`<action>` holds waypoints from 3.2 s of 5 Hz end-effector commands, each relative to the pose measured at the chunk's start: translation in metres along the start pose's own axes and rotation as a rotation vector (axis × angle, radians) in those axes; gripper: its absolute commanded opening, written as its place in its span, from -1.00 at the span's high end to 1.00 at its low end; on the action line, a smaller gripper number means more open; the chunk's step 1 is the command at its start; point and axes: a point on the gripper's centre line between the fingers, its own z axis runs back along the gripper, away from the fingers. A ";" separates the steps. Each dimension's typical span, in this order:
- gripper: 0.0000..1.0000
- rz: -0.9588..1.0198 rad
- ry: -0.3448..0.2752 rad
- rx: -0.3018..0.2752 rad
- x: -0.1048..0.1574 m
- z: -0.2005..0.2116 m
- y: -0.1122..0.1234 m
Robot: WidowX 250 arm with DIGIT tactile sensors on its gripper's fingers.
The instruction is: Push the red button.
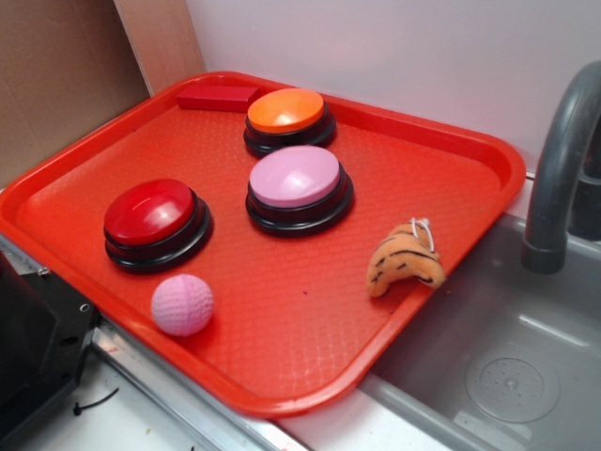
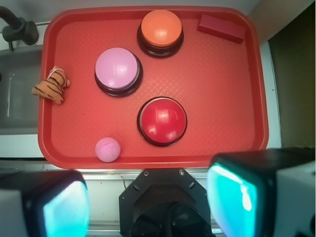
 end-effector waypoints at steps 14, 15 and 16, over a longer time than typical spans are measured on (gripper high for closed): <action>-1.00 -0.281 0.102 0.046 0.046 -0.167 0.041; -1.00 -0.276 0.079 0.062 0.046 -0.159 0.041; -1.00 -0.266 0.067 0.067 0.045 -0.154 0.040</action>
